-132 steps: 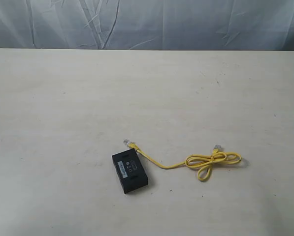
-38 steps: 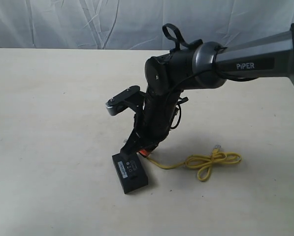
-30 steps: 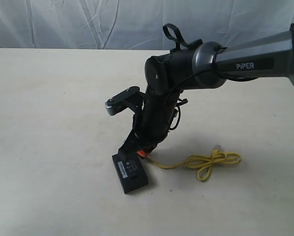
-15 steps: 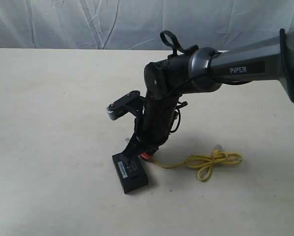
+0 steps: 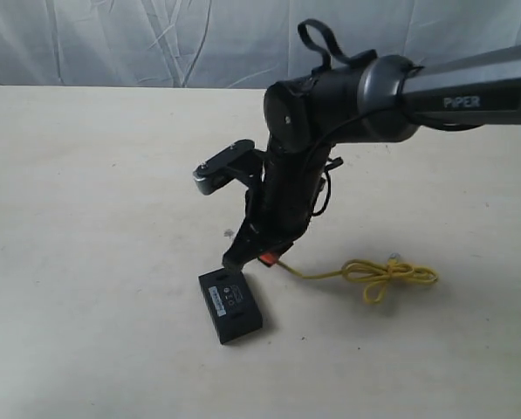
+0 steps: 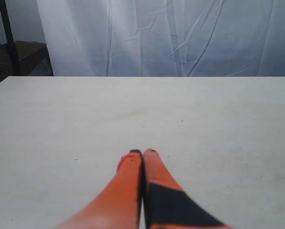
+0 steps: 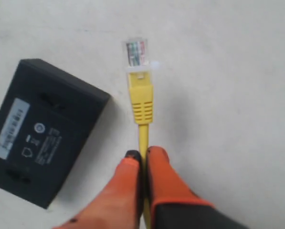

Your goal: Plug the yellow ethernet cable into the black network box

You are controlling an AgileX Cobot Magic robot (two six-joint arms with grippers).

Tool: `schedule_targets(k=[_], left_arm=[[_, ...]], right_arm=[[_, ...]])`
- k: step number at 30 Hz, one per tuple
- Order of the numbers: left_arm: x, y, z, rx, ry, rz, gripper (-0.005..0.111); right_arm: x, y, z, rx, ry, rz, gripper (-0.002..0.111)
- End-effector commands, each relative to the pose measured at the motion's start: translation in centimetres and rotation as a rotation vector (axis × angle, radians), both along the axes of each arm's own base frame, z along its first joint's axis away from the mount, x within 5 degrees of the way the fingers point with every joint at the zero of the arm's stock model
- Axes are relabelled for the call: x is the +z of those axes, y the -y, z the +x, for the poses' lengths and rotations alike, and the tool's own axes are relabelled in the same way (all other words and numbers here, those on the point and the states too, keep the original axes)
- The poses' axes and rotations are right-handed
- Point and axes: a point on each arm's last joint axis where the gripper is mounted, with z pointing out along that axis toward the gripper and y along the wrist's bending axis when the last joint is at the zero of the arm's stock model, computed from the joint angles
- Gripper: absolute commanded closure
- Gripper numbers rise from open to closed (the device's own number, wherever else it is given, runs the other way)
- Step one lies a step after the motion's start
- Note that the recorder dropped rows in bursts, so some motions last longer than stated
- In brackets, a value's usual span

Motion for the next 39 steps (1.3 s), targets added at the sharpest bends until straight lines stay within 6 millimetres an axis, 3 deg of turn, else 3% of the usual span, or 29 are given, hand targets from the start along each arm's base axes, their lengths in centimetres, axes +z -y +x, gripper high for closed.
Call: schedule_targets(k=[1,5,16,21,25,29,39], left_arm=[[0.0,0.0,0.0,0.001,0.013,0.0,0.107],[0.0,0.0,0.0,0.001,0.013,0.0,0.107],[0.0,0.0,0.0,0.001,0.013,0.0,0.107],[0.0,0.0,0.0,0.001,0.013,0.0,0.107],[0.0,0.0,0.0,0.001,0.013,0.0,0.107],[0.0,0.0,0.0,0.001,0.013,0.0,0.107],[0.0,0.0,0.0,0.001,0.013,0.0,0.107]], right_arm=[[1.5,2.7,0.8,-0.026,0.031,-0.026,0.109],[1.0,4.7,0.3,-0.055,0.003,-0.047,0.109],[-0.4,7.1,-3.9,0.245,-0.013,-0.073,0.109],[-0.9,6.2,-5.6,0.34,-0.081,0.003,0.109],[-1.1,4.0,-7.6,0.455,-0.081,-0.003,0.109],[-1.2,3.3,-7.9,0.448,-0.066,0.021,0.109],[1.4,5.1,-7.1,0.383,0.071,-0.124,0.109]])
